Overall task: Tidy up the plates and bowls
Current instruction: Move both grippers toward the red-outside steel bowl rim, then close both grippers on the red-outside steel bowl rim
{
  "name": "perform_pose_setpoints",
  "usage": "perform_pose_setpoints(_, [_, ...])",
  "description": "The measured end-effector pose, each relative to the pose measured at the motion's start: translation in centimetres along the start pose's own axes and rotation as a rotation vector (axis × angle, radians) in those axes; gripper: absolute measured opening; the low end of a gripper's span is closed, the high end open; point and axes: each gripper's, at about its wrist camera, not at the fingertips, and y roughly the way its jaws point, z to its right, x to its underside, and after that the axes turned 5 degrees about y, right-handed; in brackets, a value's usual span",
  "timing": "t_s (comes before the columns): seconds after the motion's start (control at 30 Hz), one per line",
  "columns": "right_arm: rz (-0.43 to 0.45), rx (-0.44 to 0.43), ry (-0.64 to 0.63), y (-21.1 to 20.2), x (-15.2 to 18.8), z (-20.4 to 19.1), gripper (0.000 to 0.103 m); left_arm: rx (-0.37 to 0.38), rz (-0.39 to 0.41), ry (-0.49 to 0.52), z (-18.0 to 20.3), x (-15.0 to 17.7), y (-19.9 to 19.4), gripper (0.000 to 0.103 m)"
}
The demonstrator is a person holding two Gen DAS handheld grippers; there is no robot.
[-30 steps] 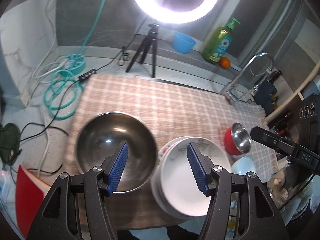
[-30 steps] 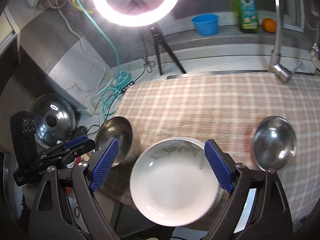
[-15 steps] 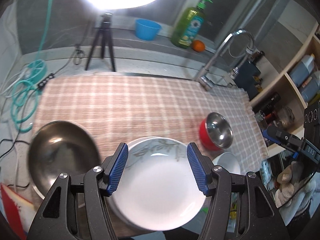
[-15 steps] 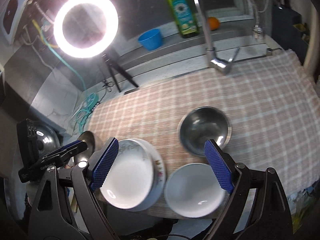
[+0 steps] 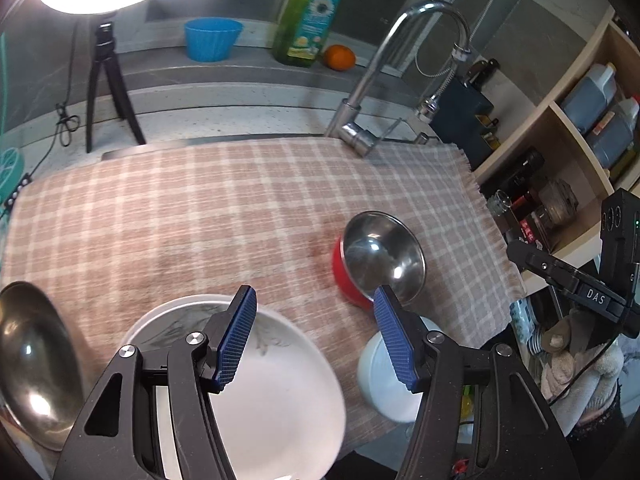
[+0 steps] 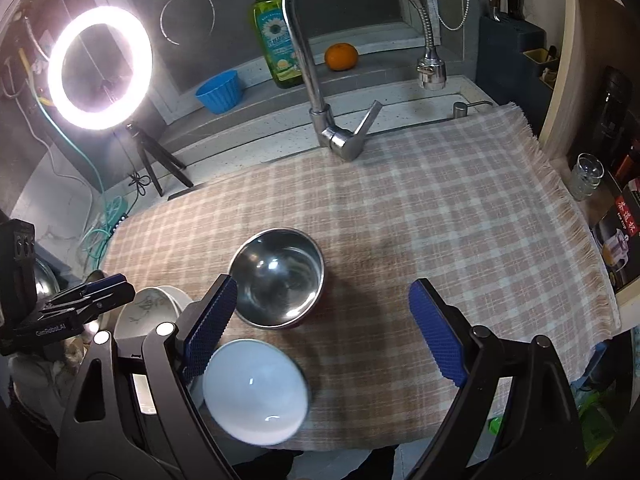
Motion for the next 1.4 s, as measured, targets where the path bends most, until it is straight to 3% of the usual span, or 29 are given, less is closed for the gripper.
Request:
perform_pose_setpoints(0.33, [-0.054,-0.010,-0.034,3.3,-0.7,1.0,0.089,0.003,-0.057,0.006,2.1,-1.0,4.8,0.061])
perform_pose_setpoints(0.57, [-0.125,-0.039,-0.051,6.1,-1.0,1.3,0.081,0.003,-0.102,-0.034,1.9,-1.2,7.7,0.055])
perform_pose_setpoints(0.67, [-0.169,-0.058,-0.052,7.6,-1.0,1.3,0.068,0.013,-0.120,-0.044,1.8,-1.2,8.6,0.046])
perform_pose_setpoints(0.8, [-0.222,-0.083,-0.031,9.6,-0.9,1.6,0.063,0.022,-0.139,-0.058,1.6,-1.3,9.6,0.036])
perform_pose_setpoints(0.87, [-0.250,-0.106,-0.010,10.4,-0.9,1.9,0.049,0.030,-0.145,-0.065,1.6,-1.3,9.9,0.031])
perform_pose_setpoints(1.03, [-0.292,-0.127,0.022,11.7,-0.5,2.3,0.036,0.038,-0.150,-0.063,1.7,-1.3,10.2,0.021])
perform_pose_setpoints(1.27, [-0.316,-0.141,0.029,12.4,0.0,2.0,0.017,0.042,-0.151,-0.052,1.8,-1.5,10.5,0.014])
perform_pose_setpoints(1.4, [-0.319,-0.135,0.025,12.7,0.1,1.5,0.014,0.038,-0.150,-0.039,2.0,-1.6,10.6,0.014])
